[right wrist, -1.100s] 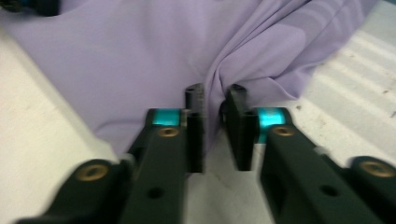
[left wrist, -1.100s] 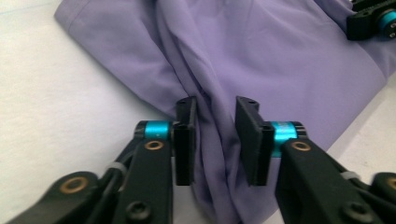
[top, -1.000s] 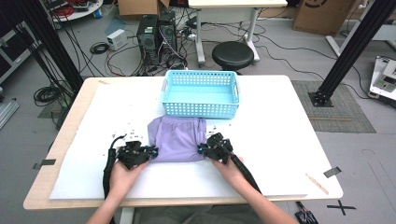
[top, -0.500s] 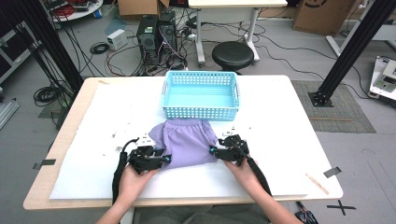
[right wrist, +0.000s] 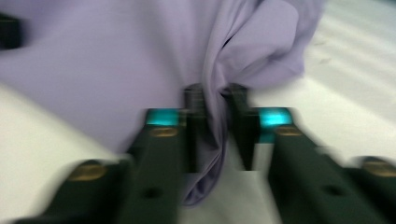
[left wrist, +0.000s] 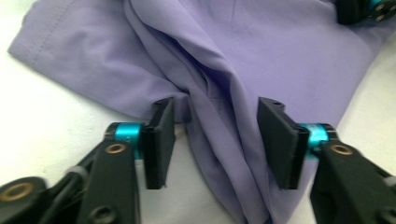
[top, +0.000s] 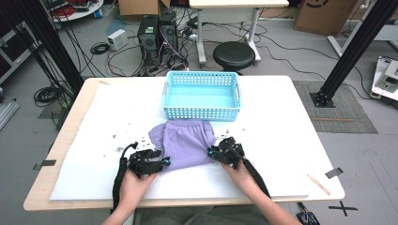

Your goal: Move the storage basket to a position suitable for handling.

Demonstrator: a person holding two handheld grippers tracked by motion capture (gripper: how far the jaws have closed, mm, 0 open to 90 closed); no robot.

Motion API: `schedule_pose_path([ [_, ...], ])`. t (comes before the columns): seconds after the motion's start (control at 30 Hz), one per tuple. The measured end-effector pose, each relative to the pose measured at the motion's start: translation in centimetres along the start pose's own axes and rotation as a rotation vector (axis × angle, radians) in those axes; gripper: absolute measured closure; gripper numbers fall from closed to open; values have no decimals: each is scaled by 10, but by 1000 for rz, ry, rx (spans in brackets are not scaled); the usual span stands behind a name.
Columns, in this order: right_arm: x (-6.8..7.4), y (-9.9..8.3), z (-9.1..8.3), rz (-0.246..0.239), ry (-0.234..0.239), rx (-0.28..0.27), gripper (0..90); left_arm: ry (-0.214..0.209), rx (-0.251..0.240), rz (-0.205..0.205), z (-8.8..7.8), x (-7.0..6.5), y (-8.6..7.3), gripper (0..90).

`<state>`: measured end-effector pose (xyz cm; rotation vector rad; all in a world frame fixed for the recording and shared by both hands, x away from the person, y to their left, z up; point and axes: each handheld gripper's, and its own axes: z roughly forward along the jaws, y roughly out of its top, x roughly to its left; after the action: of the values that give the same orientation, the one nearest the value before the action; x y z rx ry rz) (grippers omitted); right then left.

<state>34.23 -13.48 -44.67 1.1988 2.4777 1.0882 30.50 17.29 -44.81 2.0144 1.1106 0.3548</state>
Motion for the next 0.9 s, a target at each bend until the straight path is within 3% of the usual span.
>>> schedule_pose_path([
  [0.13, 1, 1, 0, -22, 6, 4, 861, -18, -9, -22, 0, 3, 0, 615],
  [0.17, 0, 1, 0, -16, 12, 9, 863, -95, -6, -41, 1, 3, -1, 724],
  [0.2, -1, 1, 0, -16, 18, 7, 865, -100, -9, -47, 2, 1, -1, 784],
  [0.23, -1, 1, 0, -18, 17, 6, 866, -77, -9, -13, 3, -5, 0, 788],
  [0.3, 0, 1, 0, -26, 9, 6, 868, -61, 0, 15, 3, -9, 2, 805],
  [0.5, 0, 0, -1, -29, 8, 2, 873, -75, -23, 0, 4, -8, 0, 824],
  [0.63, -4, -2, -7, -23, -7, 2, 876, -120, -18, -9, 11, -11, 5, 827],
  [0.9, -26, -26, -35, 24, -33, 1, 876, -208, 12, 40, 32, -37, 19, 827],
])
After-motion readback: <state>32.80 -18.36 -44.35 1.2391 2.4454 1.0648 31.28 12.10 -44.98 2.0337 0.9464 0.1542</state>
